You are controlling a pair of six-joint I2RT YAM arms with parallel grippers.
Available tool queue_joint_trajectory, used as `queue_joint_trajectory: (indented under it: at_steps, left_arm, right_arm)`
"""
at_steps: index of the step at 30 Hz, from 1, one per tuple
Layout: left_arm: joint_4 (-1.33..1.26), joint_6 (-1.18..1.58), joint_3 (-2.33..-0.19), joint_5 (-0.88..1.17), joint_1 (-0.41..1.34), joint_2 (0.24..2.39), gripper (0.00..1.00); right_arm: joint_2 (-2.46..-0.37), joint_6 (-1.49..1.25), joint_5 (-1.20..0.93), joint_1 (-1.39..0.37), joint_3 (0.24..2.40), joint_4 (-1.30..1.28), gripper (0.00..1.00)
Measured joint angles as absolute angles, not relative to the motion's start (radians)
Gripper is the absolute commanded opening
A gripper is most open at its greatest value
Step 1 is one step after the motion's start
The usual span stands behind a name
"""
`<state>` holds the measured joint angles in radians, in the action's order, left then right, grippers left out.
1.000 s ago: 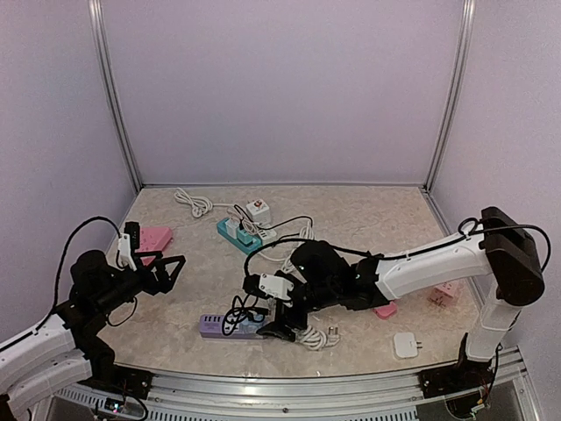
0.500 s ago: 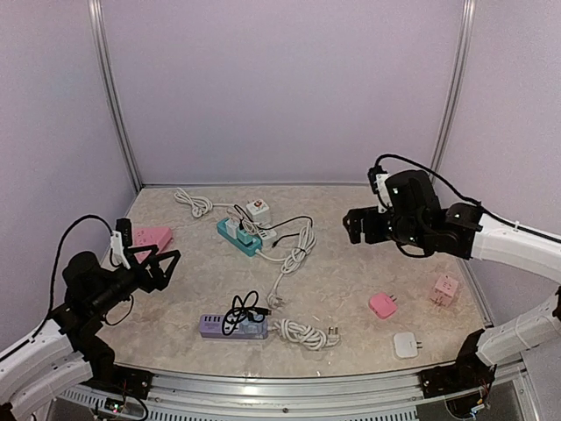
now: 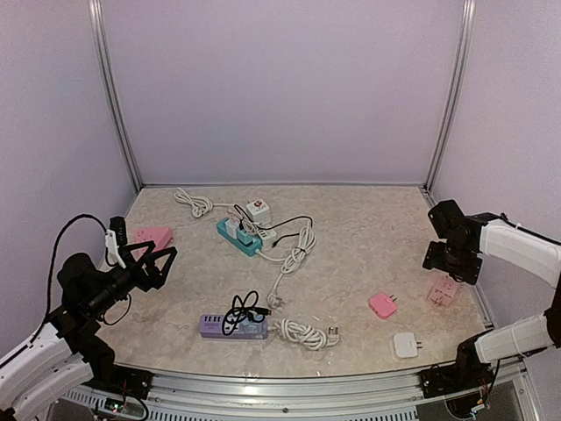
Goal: Insert the plug
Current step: Pick up the plug from the center of the board, then adjust the plug.
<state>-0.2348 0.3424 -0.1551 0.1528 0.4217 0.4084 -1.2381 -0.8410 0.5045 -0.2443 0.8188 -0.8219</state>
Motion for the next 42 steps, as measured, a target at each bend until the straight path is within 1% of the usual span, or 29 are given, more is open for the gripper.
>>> queue_joint_trajectory:
  at_steps: [4, 8, 11, 13, 16, 17, 18, 20, 24, 28, 32, 35, 38, 40, 42]
  left_arm:
    - [-0.235, 0.34, -0.155, 0.153, 0.422, 0.405, 0.99]
    - [-0.235, 0.34, -0.155, 0.153, 0.422, 0.402, 0.99]
    - [-0.235, 0.34, -0.155, 0.154, 0.421, 0.4, 0.99]
    - [-0.235, 0.34, -0.155, 0.154, 0.421, 0.4, 0.99]
    - [-0.235, 0.34, -0.155, 0.154, 0.421, 0.4, 0.99]
    - [-0.235, 0.34, -0.155, 0.154, 0.421, 0.4, 0.99]
    - [-0.235, 0.34, -0.155, 0.154, 0.421, 0.4, 0.99]
    - [-0.235, 0.34, -0.155, 0.154, 0.421, 0.399, 0.99]
    - [-0.235, 0.34, -0.155, 0.154, 0.421, 0.398, 0.99]
    - [-0.235, 0.34, -0.155, 0.154, 0.421, 0.398, 0.99]
    - [-0.236, 0.34, -0.155, 0.154, 0.421, 0.398, 0.98]
    - [-0.236, 0.34, -0.155, 0.154, 0.421, 0.397, 0.96]
    - [-0.236, 0.335, -0.155, 0.167, 0.421, 0.396, 0.95]
    - [-0.235, 0.325, -0.156, 0.197, 0.421, 0.396, 0.95]
    - [-0.228, 0.302, -0.17, 0.249, 0.422, 0.398, 0.95]
  right_arm:
    - [-1.235, -0.846, 0.448, -0.178, 0.732, -0.775, 1.0]
    - [-1.246, -0.847, 0.399, -0.155, 0.675, -0.749, 0.98]
    - [-1.258, -0.846, 0.369, -0.155, 0.669, -0.722, 0.9]
    - [-1.267, -0.846, 0.351, -0.155, 0.668, -0.699, 0.79]
    - [-1.275, -0.838, 0.34, -0.155, 0.666, -0.68, 0.6]
    - [-1.275, -0.839, 0.338, -0.155, 0.665, -0.676, 0.53]
    - [-1.275, -0.839, 0.338, -0.155, 0.664, -0.673, 0.43]
    - [-1.271, -0.833, 0.336, -0.155, 0.664, -0.666, 0.28]
    - [-1.25, -0.806, 0.318, -0.155, 0.657, -0.657, 0.0]
    - [-1.173, -0.746, 0.266, -0.157, 0.655, -0.633, 0.0]
    - [-1.012, -0.667, 0.244, -0.221, 0.657, -0.564, 0.0]
    - [-0.886, -0.579, 0.204, -0.334, 0.661, -0.448, 0.0]
    - [-0.809, -0.47, 0.088, -0.455, 0.671, -0.274, 0.0]
    - [-0.813, -0.408, 0.009, -0.519, 0.699, -0.188, 0.0]
    - [-0.865, -0.331, -0.094, -0.6, 0.762, -0.099, 0.0]
